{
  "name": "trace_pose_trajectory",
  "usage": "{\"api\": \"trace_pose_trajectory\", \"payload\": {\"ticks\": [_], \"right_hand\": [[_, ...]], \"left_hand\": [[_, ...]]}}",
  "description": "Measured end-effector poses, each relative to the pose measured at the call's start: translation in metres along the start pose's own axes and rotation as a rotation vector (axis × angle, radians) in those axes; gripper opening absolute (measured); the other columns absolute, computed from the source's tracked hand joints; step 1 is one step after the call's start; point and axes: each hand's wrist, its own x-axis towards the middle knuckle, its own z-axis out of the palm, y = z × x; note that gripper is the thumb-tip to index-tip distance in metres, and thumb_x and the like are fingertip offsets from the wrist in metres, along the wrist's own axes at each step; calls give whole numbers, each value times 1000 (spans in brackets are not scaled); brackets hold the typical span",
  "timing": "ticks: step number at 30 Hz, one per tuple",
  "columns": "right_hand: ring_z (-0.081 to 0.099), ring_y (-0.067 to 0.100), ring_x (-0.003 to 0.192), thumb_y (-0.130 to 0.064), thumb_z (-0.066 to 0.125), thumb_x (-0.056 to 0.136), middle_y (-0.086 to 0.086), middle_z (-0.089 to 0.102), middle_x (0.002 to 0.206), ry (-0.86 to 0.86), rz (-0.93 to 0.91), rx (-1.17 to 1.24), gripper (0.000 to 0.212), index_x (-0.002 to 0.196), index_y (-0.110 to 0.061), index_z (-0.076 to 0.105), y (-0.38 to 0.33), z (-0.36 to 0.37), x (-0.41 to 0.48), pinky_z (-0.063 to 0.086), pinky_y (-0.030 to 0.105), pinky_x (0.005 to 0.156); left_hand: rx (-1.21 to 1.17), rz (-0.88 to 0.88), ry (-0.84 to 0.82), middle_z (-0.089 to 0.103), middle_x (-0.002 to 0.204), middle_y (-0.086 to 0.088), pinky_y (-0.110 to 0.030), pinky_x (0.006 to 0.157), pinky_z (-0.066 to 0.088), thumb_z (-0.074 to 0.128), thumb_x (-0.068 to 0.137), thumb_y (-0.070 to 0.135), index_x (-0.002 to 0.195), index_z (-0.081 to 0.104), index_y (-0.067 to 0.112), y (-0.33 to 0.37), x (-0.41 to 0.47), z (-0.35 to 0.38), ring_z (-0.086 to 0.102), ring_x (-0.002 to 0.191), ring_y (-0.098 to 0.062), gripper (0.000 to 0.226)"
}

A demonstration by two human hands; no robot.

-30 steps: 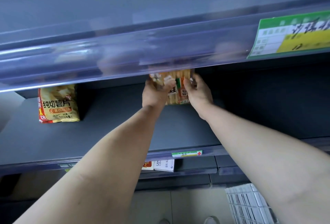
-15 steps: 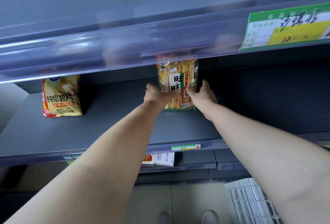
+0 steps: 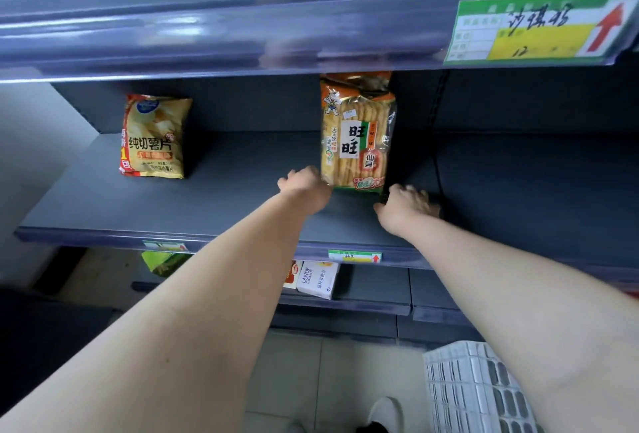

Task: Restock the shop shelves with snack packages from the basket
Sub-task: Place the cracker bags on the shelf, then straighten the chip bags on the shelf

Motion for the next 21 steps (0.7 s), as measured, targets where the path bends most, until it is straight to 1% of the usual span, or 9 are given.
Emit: {"api": "trace_pose_trajectory", "payload": {"ticks": [2,5,9,11,13,16,18,21], "right_hand": [[35,29,135,-45,45,97,8,41,145,4,-29,-52,53,141,-14,42,-4,6,-14,33,43,103],[34,28,135,-45,46,97,8,41,144,10,-117,-88,52,140,-15,44,-21,13,-35,33,43,102],[34,29,134,-42,48,97,9,42,143,-3,-267,-112,47,136,-17,46,-60,31,-74,32,43,103],[36,30,132,-41,48,97,8,44,140,-11,-336,-117,44,135,-17,48,-83,47,-100,33,43,102],[37,31,131,-41,47,99,9,45,139,-32,-410,-135,43,134,-18,49,-108,67,-134,33,45,104],[40,34,131,-40,48,99,10,46,140,-79,-541,-155,43,136,-18,49,-145,103,-192,34,48,105],[40,33,130,-39,48,98,9,46,139,-130,-647,-172,44,136,-18,49,-168,128,-231,35,46,104],[39,32,132,-37,49,98,9,44,143,-214,-828,-222,46,139,-17,47,-200,166,-298,37,46,105]], "left_hand": [[81,26,-24,49,136,-7,-39,97,33,48,94,35,136,46,23,-13,-11,4,39,129,-29,43],[111,28,-22,39,144,-4,-45,102,35,51,95,32,144,37,30,-42,-36,-1,29,136,-29,51],[116,6,65,35,148,-5,-47,102,36,53,97,31,147,34,30,-94,-83,-10,27,137,-30,54],[101,-41,74,35,148,-5,-50,105,34,53,97,29,147,34,31,-131,-107,-12,26,138,-31,54],[84,-95,71,35,148,-7,-52,108,35,54,96,33,147,34,29,-173,-137,-13,25,139,-32,55],[69,-182,75,35,149,-7,-54,108,34,56,94,40,147,35,28,-243,-192,-6,25,139,-34,58],[38,-267,79,36,148,-6,-53,105,34,54,95,36,147,35,28,-288,-233,3,27,138,-34,55],[-26,-393,73,38,146,-6,-53,102,35,48,96,25,145,36,24,-355,-301,23,30,134,-34,51]]}}
